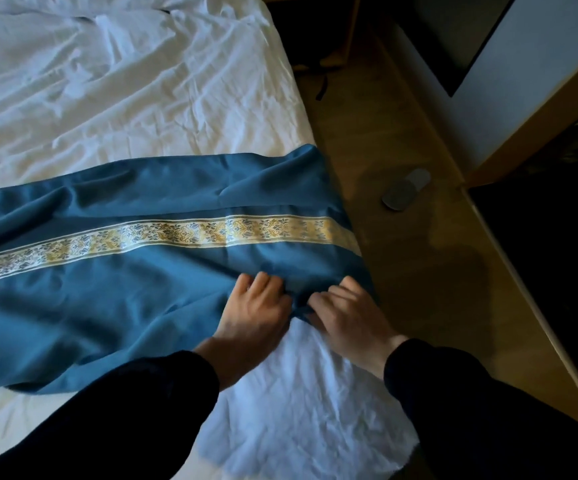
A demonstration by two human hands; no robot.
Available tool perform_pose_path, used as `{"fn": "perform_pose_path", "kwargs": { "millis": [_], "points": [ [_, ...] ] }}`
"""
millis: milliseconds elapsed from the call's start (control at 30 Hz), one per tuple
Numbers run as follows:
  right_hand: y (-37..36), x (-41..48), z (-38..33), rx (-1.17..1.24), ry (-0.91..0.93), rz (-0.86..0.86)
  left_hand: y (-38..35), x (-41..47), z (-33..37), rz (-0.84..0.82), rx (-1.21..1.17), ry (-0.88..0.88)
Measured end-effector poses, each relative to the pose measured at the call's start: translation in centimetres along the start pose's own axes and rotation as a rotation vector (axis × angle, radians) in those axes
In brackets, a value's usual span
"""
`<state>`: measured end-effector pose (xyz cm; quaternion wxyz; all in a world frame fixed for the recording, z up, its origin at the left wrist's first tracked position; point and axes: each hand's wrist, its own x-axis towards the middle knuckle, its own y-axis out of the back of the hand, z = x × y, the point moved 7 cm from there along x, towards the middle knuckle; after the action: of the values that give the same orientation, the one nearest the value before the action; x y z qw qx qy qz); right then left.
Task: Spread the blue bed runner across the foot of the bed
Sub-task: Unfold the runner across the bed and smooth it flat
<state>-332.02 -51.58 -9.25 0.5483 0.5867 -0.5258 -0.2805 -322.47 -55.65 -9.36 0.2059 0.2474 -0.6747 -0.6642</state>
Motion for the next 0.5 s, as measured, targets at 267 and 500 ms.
{"fn": "perform_pose_path", "kwargs": {
  "millis": [267,500],
  "points": [
    [0.6,-5.6,2.0,-0.202,-0.153,0.017,0.5,0.5,3.6,0.036,-0.234,-0.121],
    [1.6,-7.5,5.2,-0.171,-0.372,-0.076,1.0,0.0,4.8,0.044,-0.227,-0.16]
  ]
}}
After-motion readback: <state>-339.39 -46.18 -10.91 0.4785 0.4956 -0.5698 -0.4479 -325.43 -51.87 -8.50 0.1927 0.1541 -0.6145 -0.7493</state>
